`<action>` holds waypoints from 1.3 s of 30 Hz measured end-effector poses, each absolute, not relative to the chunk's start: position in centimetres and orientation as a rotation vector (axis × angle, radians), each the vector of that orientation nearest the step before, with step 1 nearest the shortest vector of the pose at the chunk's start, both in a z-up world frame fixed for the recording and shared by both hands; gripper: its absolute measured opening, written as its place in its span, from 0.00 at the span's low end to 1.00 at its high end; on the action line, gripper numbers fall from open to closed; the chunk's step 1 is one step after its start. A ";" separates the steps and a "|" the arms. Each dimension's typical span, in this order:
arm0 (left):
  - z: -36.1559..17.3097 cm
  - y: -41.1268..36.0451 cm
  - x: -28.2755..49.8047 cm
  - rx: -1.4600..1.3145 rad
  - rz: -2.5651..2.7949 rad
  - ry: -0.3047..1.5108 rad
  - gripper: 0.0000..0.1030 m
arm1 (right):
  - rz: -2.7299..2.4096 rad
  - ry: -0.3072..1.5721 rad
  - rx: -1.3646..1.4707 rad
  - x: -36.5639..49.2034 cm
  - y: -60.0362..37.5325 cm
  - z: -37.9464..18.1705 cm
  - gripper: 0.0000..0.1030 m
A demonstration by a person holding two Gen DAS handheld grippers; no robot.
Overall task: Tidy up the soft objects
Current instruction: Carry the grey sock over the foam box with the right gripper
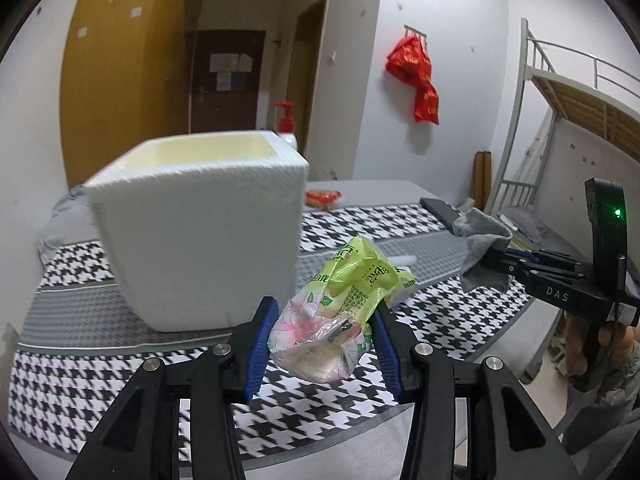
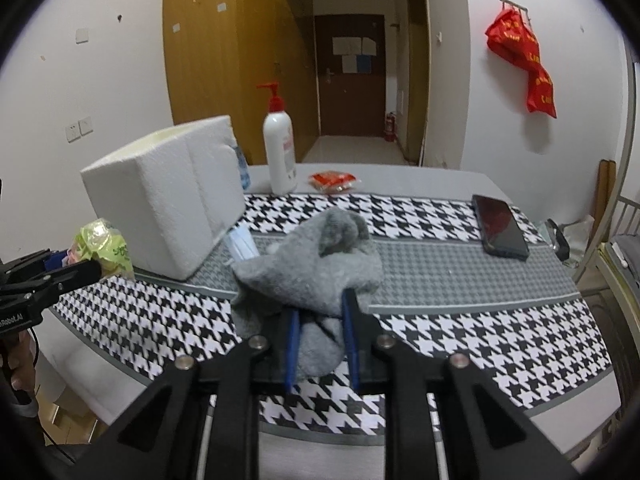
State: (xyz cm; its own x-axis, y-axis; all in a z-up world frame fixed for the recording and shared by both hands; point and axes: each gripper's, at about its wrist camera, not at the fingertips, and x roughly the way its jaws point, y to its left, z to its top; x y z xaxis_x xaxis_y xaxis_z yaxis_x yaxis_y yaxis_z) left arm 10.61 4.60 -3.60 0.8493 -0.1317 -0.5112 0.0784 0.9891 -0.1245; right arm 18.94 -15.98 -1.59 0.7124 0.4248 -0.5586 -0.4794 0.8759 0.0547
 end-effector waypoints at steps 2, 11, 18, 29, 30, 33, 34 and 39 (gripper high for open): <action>-3.3 4.9 10.3 -0.104 -0.093 0.532 0.47 | 0.514 0.583 -0.093 18.8 -15.7 -1.1 0.23; -2.4 7.5 8.1 -0.126 0.006 0.479 0.47 | 0.598 0.527 -0.089 19.0 -13.5 0.9 0.23; -2.1 9.1 6.8 -0.135 0.072 0.463 0.47 | 0.659 0.484 -0.091 18.9 -11.6 2.5 0.23; -1.6 11.9 4.8 -0.155 0.167 0.448 0.47 | 0.742 0.428 -0.106 18.8 -8.0 4.5 0.23; -1.6 12.1 4.7 -0.157 0.172 0.447 0.47 | 0.748 0.421 -0.110 18.8 -7.6 4.7 0.23; -1.8 13.0 4.2 -0.161 0.191 0.447 0.47 | 0.757 0.407 -0.119 18.7 -6.7 5.0 0.23; -1.9 13.4 4.0 -0.167 0.199 0.447 0.47 | 0.762 0.407 -0.118 18.8 -6.4 5.1 0.23; -2.0 14.8 3.2 -0.181 0.224 0.441 0.47 | 0.773 0.403 -0.122 19.1 -5.1 5.5 0.23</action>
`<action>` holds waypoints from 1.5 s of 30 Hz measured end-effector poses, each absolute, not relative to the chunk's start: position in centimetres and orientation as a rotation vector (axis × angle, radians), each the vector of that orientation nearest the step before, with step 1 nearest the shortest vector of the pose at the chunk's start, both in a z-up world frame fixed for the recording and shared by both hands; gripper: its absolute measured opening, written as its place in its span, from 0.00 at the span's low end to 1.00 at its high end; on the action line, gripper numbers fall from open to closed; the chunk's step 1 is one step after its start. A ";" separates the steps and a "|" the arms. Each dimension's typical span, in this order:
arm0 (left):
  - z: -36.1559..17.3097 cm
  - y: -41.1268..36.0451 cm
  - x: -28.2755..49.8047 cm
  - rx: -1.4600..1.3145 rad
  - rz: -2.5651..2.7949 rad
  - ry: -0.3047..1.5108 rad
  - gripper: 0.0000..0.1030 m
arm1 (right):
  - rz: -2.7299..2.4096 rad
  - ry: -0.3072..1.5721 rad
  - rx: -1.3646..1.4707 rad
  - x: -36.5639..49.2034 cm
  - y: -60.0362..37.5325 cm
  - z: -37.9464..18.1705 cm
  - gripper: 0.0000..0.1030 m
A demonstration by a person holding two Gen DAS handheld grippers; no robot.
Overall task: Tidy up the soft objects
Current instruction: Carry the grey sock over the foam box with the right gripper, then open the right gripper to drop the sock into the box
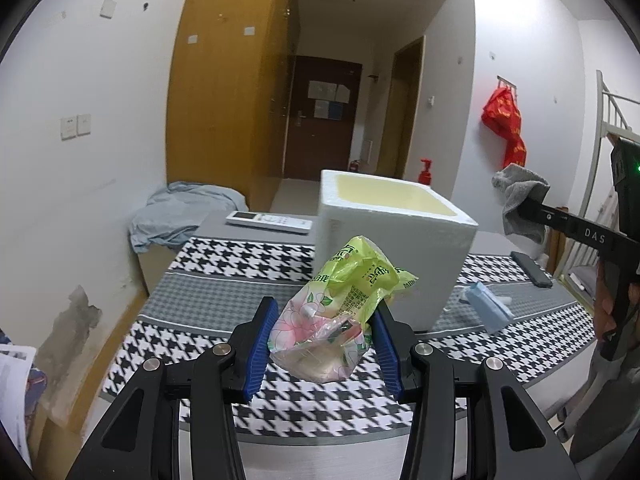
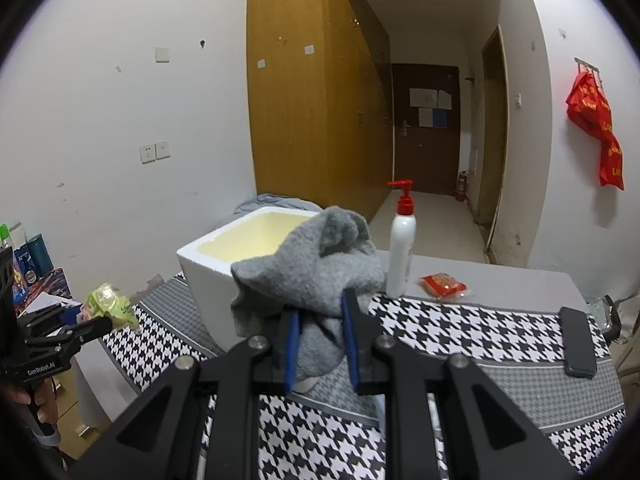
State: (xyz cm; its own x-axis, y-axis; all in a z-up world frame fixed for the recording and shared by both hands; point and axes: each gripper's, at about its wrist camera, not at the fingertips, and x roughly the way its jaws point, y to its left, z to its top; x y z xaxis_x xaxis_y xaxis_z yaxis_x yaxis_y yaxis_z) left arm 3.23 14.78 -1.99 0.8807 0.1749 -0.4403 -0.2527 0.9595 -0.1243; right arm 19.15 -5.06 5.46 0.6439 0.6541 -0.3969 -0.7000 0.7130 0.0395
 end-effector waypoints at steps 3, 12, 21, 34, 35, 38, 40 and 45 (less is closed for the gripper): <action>-2.1 15.7 2.8 -0.190 0.238 0.433 0.47 | 0.776 0.396 -0.128 19.3 -4.2 5.9 0.23; -2.1 17.2 2.6 -0.208 0.249 0.432 0.47 | 0.807 0.393 -0.148 20.1 -0.9 7.0 0.23; -1.5 17.9 2.3 -0.206 0.264 0.415 0.47 | 0.822 0.418 -0.148 21.4 1.6 7.3 0.23; -2.1 18.7 2.2 -0.223 0.259 0.433 0.47 | 0.813 0.457 -0.171 22.9 4.2 7.2 0.23; -2.1 18.8 2.1 -0.224 0.260 0.432 0.47 | 0.814 0.460 -0.170 23.1 4.3 7.2 0.23; -2.0 18.9 1.7 -0.224 0.267 0.420 0.47 | 0.818 0.474 -0.167 23.5 4.6 7.0 0.23; -1.8 19.1 1.5 -0.226 0.276 0.413 0.47 | 0.814 0.474 -0.182 23.6 5.0 6.9 0.23; -2.0 19.4 1.3 -0.231 0.288 0.416 0.47 | 0.823 0.469 -0.193 23.7 5.6 6.7 0.23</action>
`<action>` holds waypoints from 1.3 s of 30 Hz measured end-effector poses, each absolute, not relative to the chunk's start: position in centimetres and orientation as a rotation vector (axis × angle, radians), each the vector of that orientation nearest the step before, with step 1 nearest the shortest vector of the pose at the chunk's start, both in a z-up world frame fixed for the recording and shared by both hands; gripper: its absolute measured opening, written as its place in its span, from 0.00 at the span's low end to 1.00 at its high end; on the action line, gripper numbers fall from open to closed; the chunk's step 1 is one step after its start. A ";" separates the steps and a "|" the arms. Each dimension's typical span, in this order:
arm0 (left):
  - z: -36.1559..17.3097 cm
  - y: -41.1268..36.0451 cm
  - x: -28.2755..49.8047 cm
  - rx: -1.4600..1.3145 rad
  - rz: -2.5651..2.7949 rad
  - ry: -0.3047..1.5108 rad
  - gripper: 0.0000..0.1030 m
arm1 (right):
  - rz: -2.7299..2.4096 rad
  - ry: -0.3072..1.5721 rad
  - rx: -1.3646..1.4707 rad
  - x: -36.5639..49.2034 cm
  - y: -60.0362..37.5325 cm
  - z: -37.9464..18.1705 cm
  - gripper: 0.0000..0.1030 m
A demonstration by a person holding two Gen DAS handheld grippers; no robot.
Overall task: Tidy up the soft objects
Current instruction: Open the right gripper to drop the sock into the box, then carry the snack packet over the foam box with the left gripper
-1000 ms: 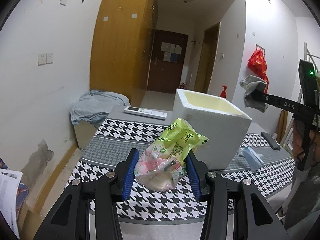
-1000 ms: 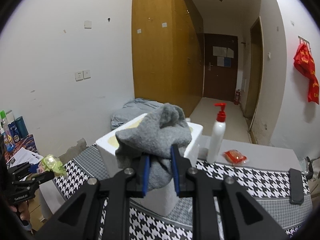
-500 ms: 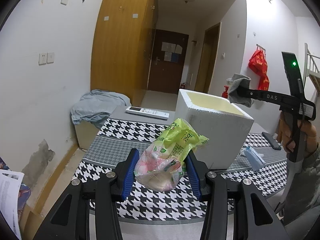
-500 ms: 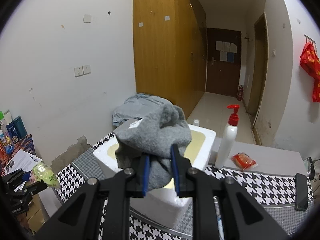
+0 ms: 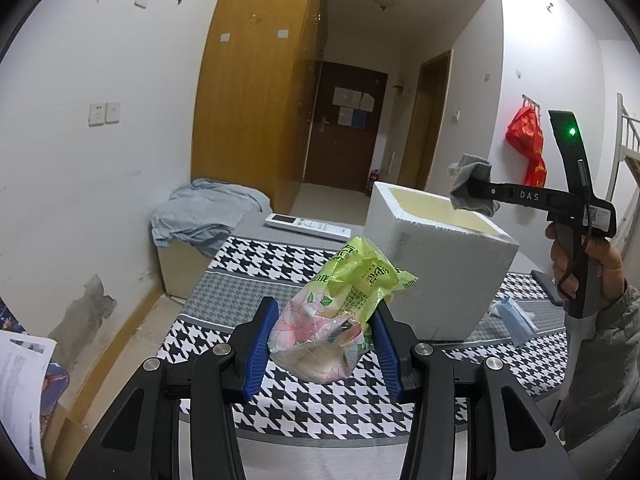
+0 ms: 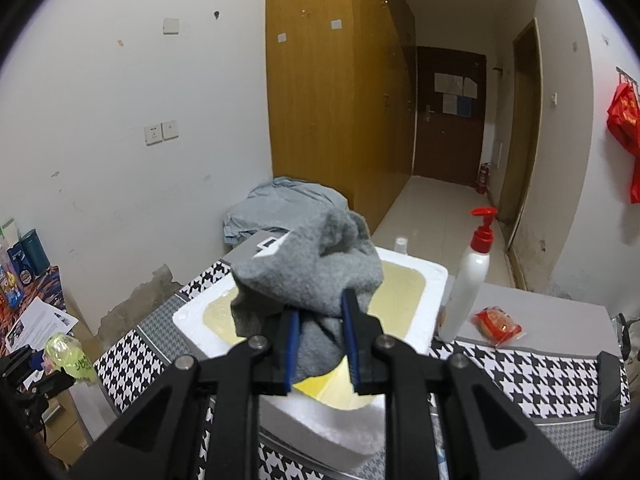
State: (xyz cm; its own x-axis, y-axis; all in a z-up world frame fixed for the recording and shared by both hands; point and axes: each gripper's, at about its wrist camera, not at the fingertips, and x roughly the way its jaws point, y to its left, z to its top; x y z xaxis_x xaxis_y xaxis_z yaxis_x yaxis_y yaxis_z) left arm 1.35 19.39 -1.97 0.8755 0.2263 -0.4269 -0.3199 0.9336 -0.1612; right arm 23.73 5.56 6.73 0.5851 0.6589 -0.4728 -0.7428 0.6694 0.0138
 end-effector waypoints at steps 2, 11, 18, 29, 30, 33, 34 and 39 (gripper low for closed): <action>-1.9 19.5 1.2 -0.235 0.294 0.413 0.47 | 0.816 0.469 -0.192 24.0 5.7 6.7 0.23; -1.8 19.7 1.3 -0.234 0.312 0.406 0.47 | 0.804 0.473 -0.142 25.0 5.5 6.6 0.80; -1.6 20.1 1.8 -0.244 0.307 0.407 0.47 | 0.812 0.464 -0.101 24.6 4.4 7.0 0.95; -1.0 20.0 3.0 -0.238 0.280 0.405 0.47 | 0.812 0.443 -0.119 23.5 2.9 7.1 0.97; -1.0 20.0 3.0 -0.238 0.279 0.404 0.47 | 0.812 0.442 -0.120 23.4 2.8 7.2 0.97; -0.8 19.9 3.2 -0.231 0.284 0.402 0.47 | 0.810 0.436 -0.123 23.3 2.5 7.2 0.97; -0.7 19.8 3.2 -0.230 0.285 0.401 0.47 | 0.811 0.434 -0.123 23.2 2.5 7.2 0.97; -0.2 19.6 3.6 -0.221 0.282 0.393 0.47 | 0.807 0.419 -0.144 22.7 2.1 7.3 0.97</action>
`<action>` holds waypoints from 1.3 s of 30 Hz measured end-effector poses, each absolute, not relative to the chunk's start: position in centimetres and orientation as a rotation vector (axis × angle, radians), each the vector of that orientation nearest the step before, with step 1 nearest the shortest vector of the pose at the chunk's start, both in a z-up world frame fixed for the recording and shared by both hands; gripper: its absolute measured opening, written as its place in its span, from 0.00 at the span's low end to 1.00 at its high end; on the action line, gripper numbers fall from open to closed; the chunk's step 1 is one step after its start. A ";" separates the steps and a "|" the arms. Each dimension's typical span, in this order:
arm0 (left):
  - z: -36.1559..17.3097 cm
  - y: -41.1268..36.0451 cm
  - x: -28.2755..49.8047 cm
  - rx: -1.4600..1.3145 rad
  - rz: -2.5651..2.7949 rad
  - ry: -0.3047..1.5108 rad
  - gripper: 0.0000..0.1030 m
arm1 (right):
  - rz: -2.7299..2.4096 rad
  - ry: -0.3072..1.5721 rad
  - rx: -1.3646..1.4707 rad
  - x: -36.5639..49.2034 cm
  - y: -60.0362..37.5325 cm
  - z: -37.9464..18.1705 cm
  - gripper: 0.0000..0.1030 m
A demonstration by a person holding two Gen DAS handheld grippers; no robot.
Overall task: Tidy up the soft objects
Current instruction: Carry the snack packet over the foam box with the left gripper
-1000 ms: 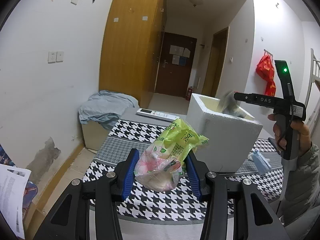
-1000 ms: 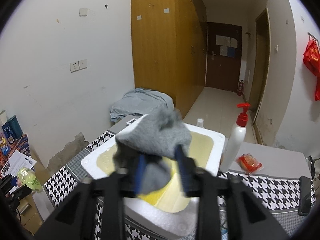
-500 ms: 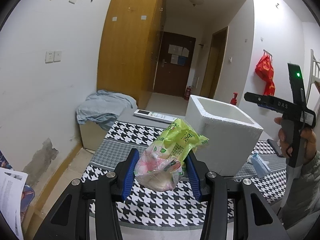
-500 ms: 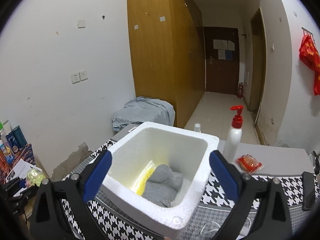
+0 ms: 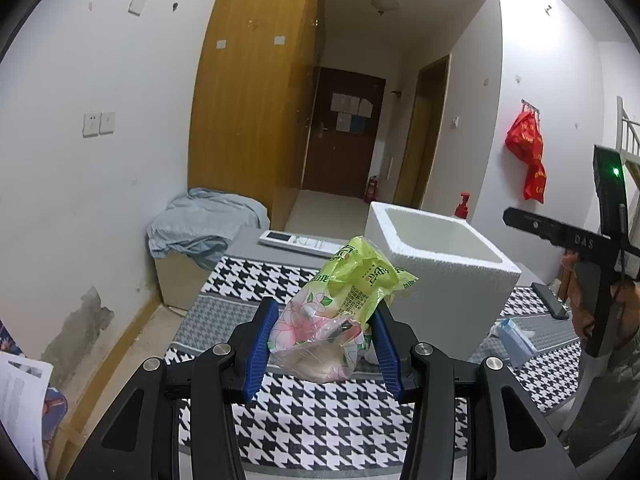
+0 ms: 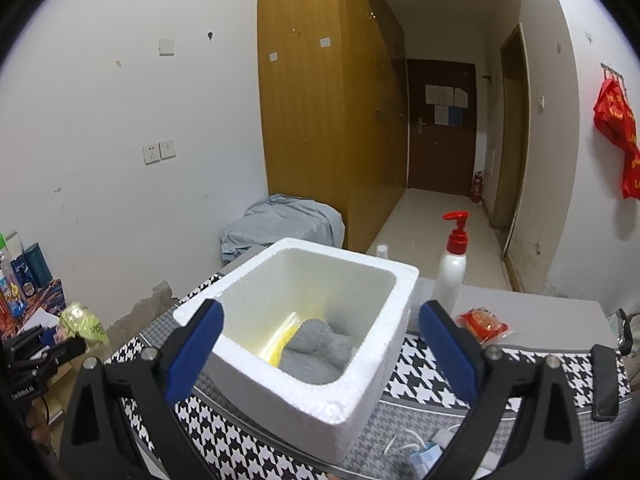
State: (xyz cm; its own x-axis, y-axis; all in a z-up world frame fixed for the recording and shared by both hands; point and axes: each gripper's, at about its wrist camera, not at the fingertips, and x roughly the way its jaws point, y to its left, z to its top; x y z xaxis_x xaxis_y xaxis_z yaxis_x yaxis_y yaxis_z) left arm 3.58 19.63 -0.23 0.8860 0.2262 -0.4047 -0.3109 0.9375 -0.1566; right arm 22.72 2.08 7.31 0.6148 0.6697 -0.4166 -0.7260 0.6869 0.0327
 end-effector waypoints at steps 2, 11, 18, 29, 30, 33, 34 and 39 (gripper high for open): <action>0.0 19.6 3.8 -0.218 0.274 0.390 0.47 | 0.807 0.417 -0.147 22.6 1.8 7.3 0.97; 1.5 18.8 5.1 -0.202 0.238 0.373 0.47 | 0.784 0.410 -0.148 22.2 0.0 7.0 0.97; 2.5 18.0 6.5 -0.186 0.202 0.363 0.47 | 0.762 0.415 -0.128 22.4 -1.6 6.5 0.97; 4.1 17.2 9.2 -0.178 0.135 0.364 0.47 | 0.745 0.419 -0.112 22.4 -4.1 5.7 0.97; 4.2 17.0 9.5 -0.174 0.129 0.366 0.47 | 0.745 0.422 -0.111 22.5 -4.2 5.6 0.97; 4.3 16.5 10.3 -0.162 0.110 0.374 0.47 | 0.741 0.426 -0.105 22.5 -4.8 5.3 0.97; 4.4 16.3 10.5 -0.156 0.102 0.375 0.47 | 0.741 0.426 -0.102 22.5 -5.0 5.2 0.97; 4.9 15.7 12.2 -0.138 0.080 0.382 0.47 | 0.732 0.433 -0.095 22.8 -5.8 4.8 0.97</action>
